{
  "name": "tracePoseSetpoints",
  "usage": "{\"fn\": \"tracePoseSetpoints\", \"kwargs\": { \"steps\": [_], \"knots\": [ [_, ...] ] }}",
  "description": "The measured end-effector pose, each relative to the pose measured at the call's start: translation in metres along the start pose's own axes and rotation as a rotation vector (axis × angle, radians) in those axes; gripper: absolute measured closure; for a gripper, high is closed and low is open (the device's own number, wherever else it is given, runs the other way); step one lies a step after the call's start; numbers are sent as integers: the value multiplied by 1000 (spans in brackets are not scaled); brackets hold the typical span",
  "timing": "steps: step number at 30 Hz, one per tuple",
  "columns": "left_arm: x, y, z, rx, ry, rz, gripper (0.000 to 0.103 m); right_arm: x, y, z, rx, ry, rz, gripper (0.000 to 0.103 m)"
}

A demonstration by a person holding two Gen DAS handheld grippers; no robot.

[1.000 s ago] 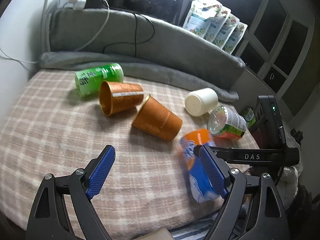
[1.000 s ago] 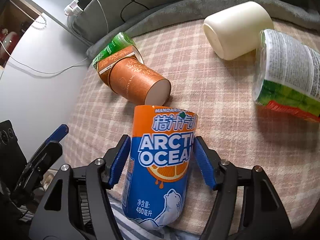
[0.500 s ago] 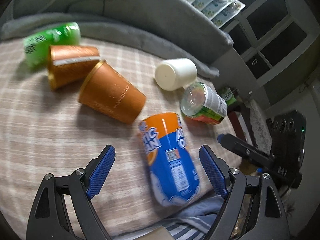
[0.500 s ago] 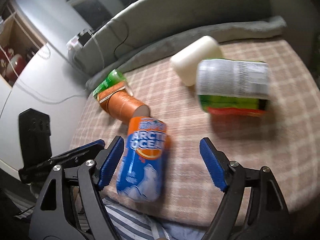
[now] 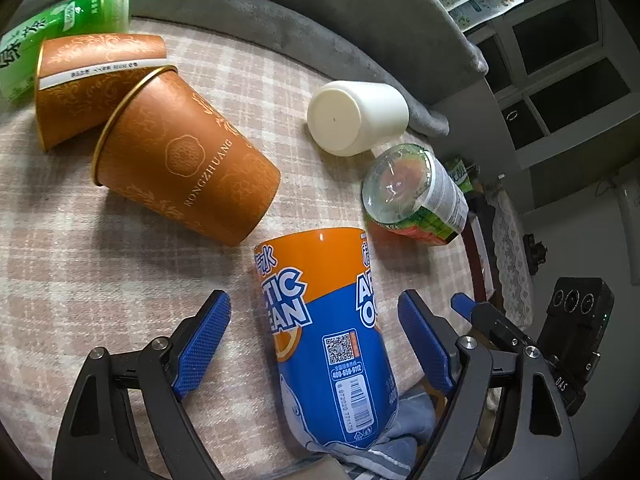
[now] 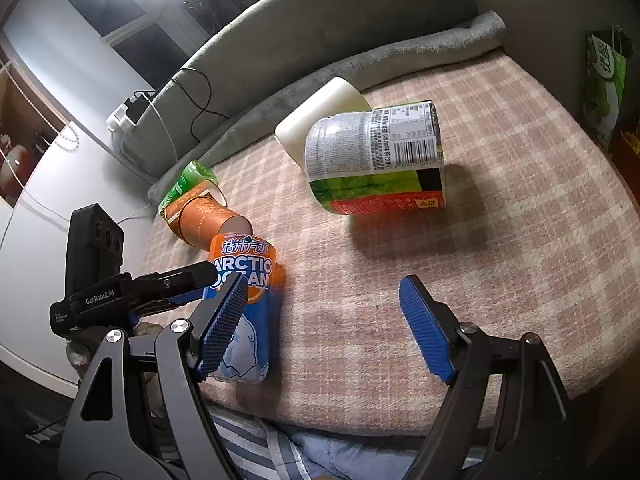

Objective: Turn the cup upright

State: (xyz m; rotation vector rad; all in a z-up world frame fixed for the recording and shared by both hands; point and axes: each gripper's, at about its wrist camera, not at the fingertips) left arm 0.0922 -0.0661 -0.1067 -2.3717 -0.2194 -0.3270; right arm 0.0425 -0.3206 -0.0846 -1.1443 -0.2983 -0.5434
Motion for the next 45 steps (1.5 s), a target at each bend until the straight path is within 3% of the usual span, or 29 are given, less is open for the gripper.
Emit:
{"fn": "tracePoseSetpoints", "kwargs": {
  "steps": [11, 21, 35, 45],
  "knots": [
    [1, 9, -1, -3, 8, 22, 41, 0, 4, -3, -10, 10, -1, 22],
    [-6, -6, -26, 41, 120, -55, 43, 0, 3, -5, -10, 20, -4, 22],
    [-19, -22, -67, 194, 364, -225, 45, -2, 2, -2, -11, 13, -16, 22],
    [-29, -20, -80, 275, 461, -284, 46, 0, 0, 2, -26, -3, -35, 22]
  ]
}}
Point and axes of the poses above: each gripper's, at about its wrist camera, not at the fingertips, and y roughly the way its jaws point, z to its left, x to its top, and after that the axes turned 8 degrees about -x, right-handed
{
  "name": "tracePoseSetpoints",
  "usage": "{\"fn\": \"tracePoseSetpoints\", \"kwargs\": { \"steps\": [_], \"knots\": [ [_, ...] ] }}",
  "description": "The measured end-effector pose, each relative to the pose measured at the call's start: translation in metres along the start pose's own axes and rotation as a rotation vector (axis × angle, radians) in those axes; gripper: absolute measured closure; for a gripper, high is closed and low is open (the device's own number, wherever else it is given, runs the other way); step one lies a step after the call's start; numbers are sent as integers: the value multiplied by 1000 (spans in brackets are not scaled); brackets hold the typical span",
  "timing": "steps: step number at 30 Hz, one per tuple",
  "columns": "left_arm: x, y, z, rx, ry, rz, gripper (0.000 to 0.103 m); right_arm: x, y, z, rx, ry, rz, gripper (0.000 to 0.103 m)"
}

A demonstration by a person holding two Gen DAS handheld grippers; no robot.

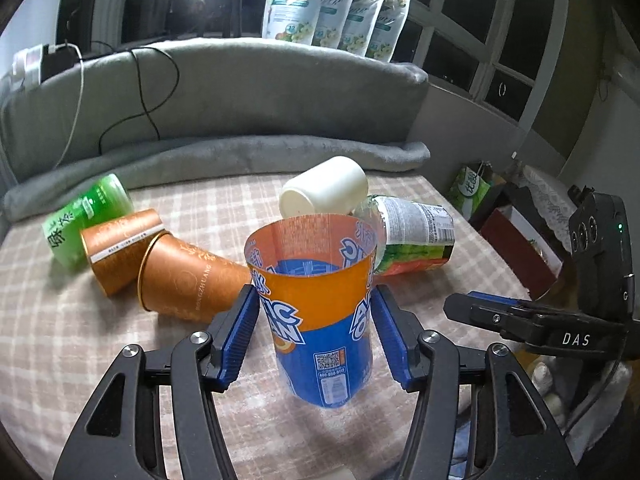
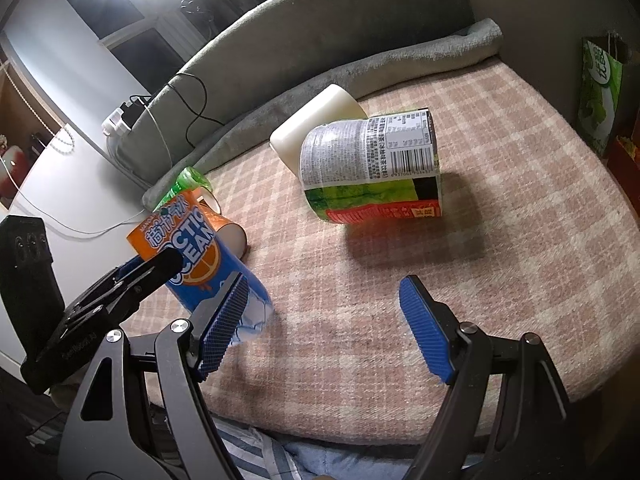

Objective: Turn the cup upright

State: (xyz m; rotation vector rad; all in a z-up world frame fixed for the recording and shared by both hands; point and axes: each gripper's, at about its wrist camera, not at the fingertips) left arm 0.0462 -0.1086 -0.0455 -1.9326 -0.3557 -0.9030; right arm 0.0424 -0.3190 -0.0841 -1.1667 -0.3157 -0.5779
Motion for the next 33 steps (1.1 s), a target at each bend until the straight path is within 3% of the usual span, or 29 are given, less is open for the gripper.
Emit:
{"fn": "tracePoseSetpoints", "kwargs": {
  "steps": [18, 33],
  "knots": [
    [-11, 0, -18, 54, 103, -31, 46, 0, -4, 0, -11, -4, -19, 22],
    [-17, -5, -22, 46, 101, -29, 46, 0, -6, 2, -18, -12, -28, 22]
  ]
}}
Point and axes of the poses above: each gripper's, at about its wrist camera, not at the fingertips, and y roughly the way its jaws point, z to its left, x to its top, and after that the axes turned 8 degrees about -x, right-handed
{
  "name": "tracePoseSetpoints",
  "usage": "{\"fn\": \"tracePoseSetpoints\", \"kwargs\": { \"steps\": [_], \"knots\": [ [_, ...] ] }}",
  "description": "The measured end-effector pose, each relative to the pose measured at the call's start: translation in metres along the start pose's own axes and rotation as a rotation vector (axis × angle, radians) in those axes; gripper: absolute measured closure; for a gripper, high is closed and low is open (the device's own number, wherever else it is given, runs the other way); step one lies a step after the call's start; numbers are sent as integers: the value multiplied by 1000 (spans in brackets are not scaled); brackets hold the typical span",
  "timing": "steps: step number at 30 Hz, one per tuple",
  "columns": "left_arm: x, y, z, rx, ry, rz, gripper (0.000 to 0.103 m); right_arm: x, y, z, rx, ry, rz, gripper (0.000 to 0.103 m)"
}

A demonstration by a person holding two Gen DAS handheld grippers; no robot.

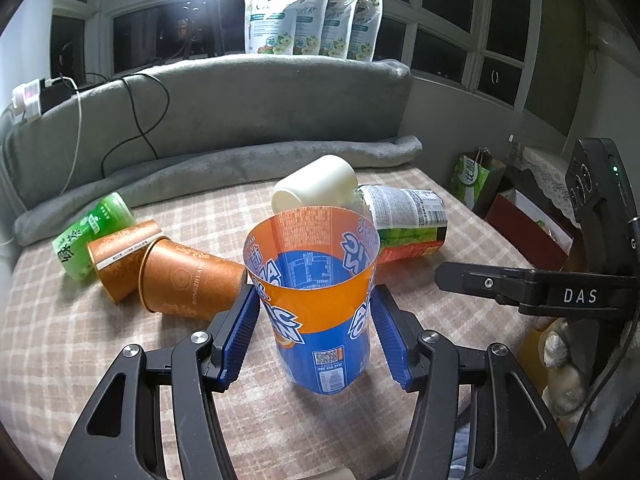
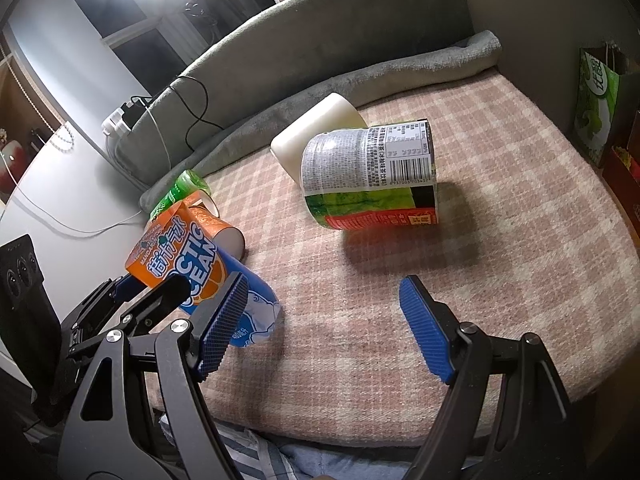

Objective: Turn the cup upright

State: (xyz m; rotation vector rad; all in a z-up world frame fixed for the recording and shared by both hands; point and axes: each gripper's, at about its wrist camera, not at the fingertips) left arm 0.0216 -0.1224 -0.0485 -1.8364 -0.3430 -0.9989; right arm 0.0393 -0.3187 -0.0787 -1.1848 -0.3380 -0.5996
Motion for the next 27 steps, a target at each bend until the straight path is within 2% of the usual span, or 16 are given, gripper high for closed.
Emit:
{"fn": "tracePoseSetpoints", "kwargs": {
  "steps": [20, 25, 27],
  "knots": [
    [-6, -4, -7, -52, 2, 28, 43, -4, -7, 5, -8, -19, -17, 22],
    [-7, -6, -7, -70, -3, 35, 32, -5, -10, 6, -13, -26, -27, 22],
    [-9, -7, -7, -77, -6, 39, 31, -6, -11, 7, -17, -32, -33, 22]
  ]
}}
Point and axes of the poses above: each gripper's, at about its wrist camera, not at the fingertips, and y roughly the way its jaws point, z to its left, x to its top, and after that the axes turned 8 degrees about -x, right-handed
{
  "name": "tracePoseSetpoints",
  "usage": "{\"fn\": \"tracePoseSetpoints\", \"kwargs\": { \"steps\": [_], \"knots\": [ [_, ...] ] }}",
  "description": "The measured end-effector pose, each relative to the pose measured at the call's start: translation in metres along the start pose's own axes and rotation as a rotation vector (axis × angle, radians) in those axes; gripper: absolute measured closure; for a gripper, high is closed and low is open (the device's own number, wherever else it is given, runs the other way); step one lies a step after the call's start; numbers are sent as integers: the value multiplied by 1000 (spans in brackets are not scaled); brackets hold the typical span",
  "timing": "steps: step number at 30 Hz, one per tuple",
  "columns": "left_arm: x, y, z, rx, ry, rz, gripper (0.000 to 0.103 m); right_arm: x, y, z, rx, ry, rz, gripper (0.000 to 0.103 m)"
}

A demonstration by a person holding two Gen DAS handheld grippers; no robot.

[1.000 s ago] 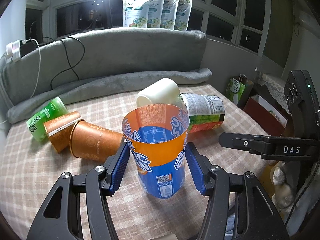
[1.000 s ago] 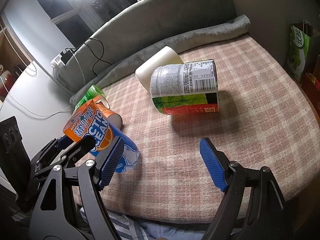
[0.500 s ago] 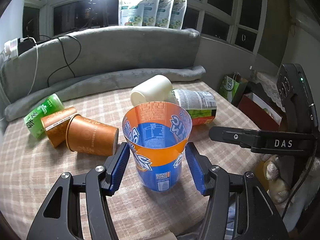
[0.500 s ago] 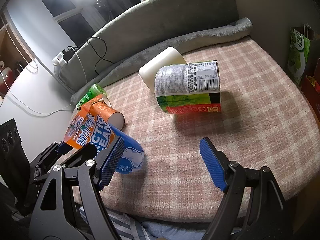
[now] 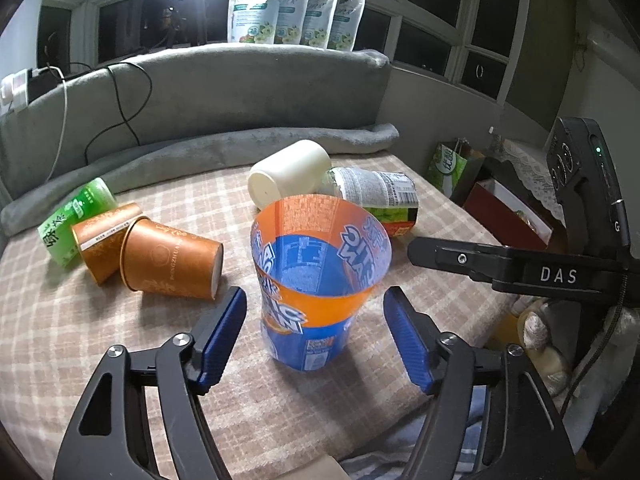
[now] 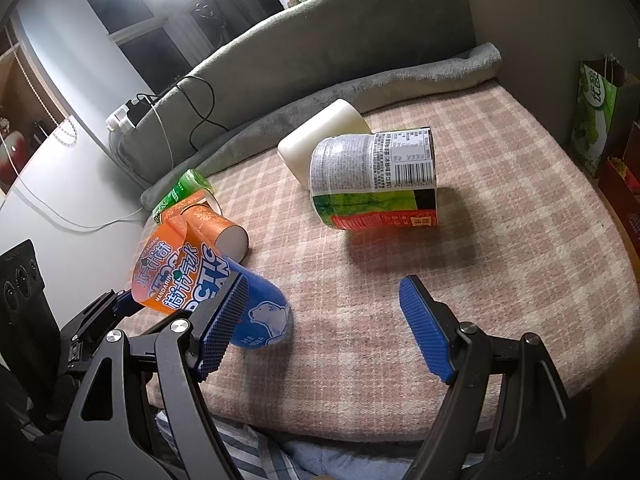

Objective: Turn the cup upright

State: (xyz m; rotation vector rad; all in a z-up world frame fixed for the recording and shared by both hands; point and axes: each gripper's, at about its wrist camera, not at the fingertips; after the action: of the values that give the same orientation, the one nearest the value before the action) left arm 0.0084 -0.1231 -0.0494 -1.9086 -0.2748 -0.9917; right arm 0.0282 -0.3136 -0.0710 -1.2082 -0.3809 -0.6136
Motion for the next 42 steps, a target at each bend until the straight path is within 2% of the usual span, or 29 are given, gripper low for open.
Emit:
{"fn": "tracePoseSetpoints", "kwargs": {
  "steps": [9, 21, 27, 31, 33, 36, 42],
  "knots": [
    [-6, -10, 7, -4, -32, 2, 31, -2, -8, 5, -20, -20, -24, 22],
    [-18, -37, 23, 21, -75, -14, 29, -5, -24, 17, -110, -90, -106, 22],
    [-16, -69, 41, 135, -111, -134, 29, -5, -34, 27, -196, -143, -205, 17],
    [-14, -91, 50, 247, -119, -249, 21, -5, -41, 35, -249, -174, -269, 16],
    [-11, -100, 51, 297, -106, -295, 21, -5, -44, 39, -262, -181, -297, 9],
    [-8, -110, 49, 348, -83, -350, 20, -6, -49, 44, -283, -190, -346, 7],
    [-4, -123, 44, 396, -61, -437, 17, -7, -57, 54, -312, -203, -421, 7]
  ]
}}
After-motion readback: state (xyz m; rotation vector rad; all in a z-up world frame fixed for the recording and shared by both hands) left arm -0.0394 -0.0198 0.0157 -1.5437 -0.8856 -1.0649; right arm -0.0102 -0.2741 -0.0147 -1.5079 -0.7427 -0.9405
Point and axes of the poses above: each gripper's, at about its wrist camera, not at the fingertips, and y roughly the way its jaws point, z to its left, x to its top, and after that the axes turned 8 degrees about -x, right-handed
